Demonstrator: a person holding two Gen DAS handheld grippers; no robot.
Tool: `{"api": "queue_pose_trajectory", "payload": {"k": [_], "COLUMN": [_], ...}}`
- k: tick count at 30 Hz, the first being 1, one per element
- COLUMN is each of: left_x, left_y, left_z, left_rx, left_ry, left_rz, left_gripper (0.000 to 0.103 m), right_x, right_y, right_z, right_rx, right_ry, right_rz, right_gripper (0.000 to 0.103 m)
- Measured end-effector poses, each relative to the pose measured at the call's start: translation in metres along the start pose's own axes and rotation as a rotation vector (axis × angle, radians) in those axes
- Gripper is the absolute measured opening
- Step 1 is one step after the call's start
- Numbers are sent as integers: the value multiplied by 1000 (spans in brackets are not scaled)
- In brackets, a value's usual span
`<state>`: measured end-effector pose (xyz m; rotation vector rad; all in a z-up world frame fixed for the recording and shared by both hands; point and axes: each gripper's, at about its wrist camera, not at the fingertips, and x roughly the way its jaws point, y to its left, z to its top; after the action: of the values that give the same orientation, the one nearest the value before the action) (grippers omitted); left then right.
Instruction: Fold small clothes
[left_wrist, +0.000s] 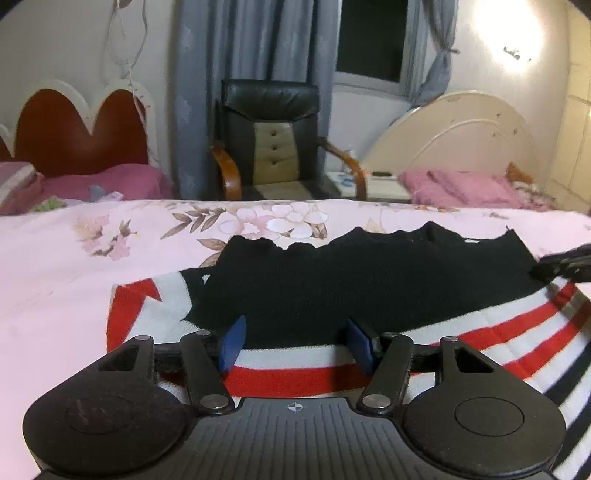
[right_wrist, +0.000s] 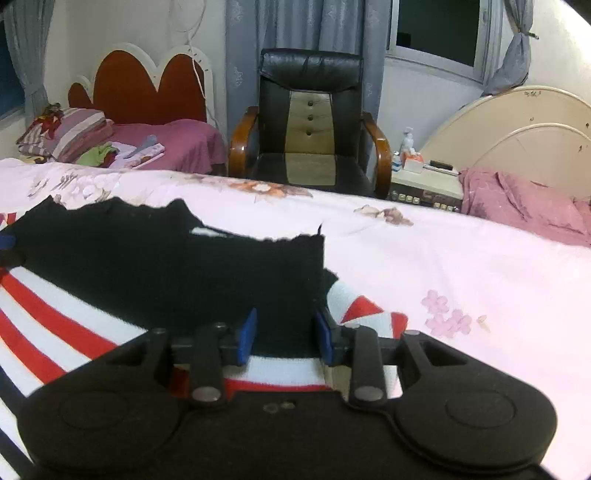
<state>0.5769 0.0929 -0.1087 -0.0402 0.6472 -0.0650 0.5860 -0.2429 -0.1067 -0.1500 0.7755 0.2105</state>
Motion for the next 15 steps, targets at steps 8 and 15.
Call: {"api": "queue_pose_trajectory", "payload": {"k": [8, 15], "left_x": [-11, -38], "left_y": [-78, -48], "left_z": [-10, -35], "left_rx": [19, 23], "left_ry": [11, 3], "left_rz": [-142, -86], "left_gripper": [61, 63], "right_x": [-29, -33], "right_y": [94, 89], "right_z": [-12, -30], "right_rx": [-123, -196], "right_ry": [-26, 11], "right_rz": [181, 112], "right_gripper": [35, 41]}}
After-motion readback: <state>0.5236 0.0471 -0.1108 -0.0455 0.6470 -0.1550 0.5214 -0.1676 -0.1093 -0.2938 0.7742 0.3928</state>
